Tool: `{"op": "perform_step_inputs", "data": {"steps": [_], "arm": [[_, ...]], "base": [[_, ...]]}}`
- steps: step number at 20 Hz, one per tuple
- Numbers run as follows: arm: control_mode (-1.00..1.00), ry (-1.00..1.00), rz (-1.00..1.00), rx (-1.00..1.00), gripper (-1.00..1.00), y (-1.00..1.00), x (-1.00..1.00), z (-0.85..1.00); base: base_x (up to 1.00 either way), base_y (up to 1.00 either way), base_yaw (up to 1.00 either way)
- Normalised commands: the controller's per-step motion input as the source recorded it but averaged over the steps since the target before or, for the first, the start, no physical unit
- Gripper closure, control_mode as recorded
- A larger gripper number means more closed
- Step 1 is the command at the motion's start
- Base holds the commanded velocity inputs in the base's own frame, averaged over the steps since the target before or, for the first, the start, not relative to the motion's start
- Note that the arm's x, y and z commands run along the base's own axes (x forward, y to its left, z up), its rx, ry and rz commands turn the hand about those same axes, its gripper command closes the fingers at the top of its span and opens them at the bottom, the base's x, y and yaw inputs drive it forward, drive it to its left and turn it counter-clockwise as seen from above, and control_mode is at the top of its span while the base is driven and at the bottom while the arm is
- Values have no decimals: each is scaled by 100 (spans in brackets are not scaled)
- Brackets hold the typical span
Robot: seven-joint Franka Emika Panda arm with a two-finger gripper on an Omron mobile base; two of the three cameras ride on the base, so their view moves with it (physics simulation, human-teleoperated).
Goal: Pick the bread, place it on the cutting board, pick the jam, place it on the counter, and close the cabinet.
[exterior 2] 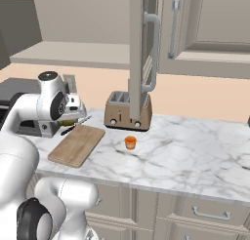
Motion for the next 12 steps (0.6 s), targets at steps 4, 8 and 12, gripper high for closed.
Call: {"op": "perform_step_inputs", "data": {"steps": [4, 8, 12], "arm": [[-100, 9, -2, 0, 100, 0, 3, -21], [-100, 4, -1, 0, 100, 0, 16, -28], [-100, 2, 0, 0, 100, 0, 26, -30]], "base": [[0, 0, 0], [0, 0, 0], [0, 0, 0]]}}
